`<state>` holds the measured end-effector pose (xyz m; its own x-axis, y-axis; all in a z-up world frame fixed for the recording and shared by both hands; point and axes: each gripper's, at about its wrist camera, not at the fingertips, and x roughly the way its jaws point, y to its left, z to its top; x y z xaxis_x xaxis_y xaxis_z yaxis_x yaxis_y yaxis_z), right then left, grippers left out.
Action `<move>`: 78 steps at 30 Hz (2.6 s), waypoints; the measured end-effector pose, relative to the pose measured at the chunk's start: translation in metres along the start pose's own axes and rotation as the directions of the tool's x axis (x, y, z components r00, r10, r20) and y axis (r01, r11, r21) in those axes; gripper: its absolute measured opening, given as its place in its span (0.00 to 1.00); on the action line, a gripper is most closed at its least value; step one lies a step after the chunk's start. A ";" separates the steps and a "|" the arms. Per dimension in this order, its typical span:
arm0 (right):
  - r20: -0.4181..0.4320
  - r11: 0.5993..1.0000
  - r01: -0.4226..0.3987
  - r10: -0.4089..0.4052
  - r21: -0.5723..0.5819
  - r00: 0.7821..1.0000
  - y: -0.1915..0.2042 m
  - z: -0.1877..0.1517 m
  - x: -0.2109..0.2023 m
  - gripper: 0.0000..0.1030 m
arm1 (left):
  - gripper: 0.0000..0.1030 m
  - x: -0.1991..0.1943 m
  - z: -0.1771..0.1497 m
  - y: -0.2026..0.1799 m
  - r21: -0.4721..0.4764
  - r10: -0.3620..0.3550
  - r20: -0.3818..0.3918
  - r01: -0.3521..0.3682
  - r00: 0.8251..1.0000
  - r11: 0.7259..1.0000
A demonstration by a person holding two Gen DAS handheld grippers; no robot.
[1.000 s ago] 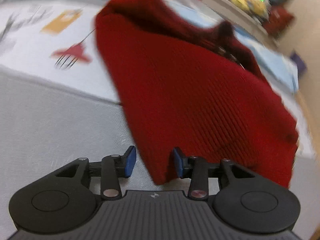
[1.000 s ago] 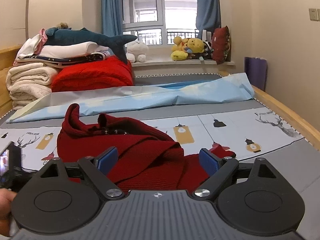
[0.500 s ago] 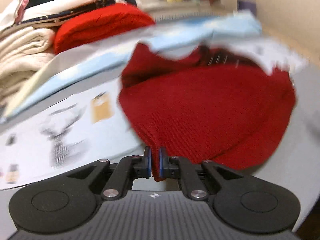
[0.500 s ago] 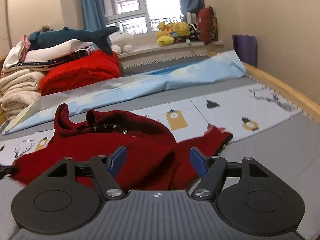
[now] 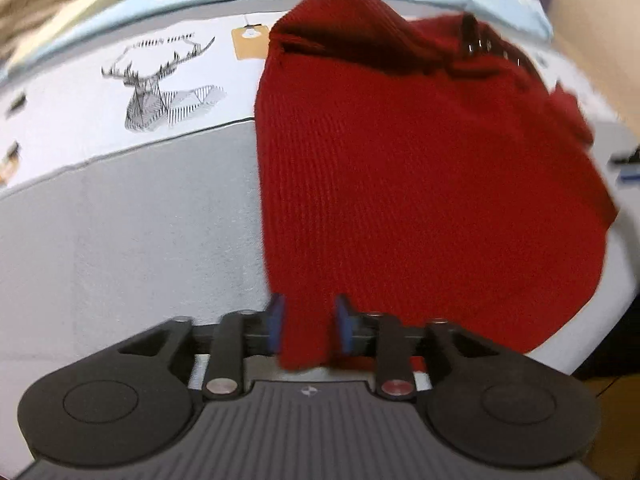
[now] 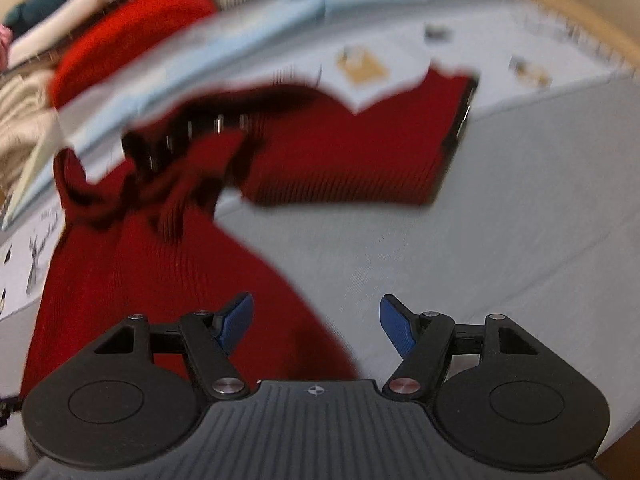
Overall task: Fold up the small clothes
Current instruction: 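Lift the sweater with both tools and shake it out over the bed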
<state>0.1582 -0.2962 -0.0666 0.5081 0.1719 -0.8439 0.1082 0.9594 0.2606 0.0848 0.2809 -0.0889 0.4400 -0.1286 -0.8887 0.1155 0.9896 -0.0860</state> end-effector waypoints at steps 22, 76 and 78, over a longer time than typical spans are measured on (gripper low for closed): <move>0.109 0.995 -0.019 0.030 -0.103 0.994 0.011 0.007 -0.026 0.15 | 0.06 0.028 0.020 -0.060 0.114 -0.160 -0.094 0.170 0.983 0.979; -0.031 0.947 0.040 -0.053 -0.318 0.998 0.013 0.043 0.053 0.39 | 0.07 0.112 0.253 -0.093 -0.274 -0.153 0.158 0.192 0.976 0.942; 0.008 0.963 0.027 -0.026 -0.269 1.000 0.013 0.053 0.050 0.39 | 0.10 0.091 0.258 -0.047 -0.464 -0.067 0.337 0.228 0.939 0.856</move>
<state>0.2306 -0.2870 -0.0807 0.5119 0.1455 -0.8466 -0.1116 0.9885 0.1025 0.3493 0.2057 -0.0490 0.7058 -0.2091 -0.6768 -0.2141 0.8478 -0.4852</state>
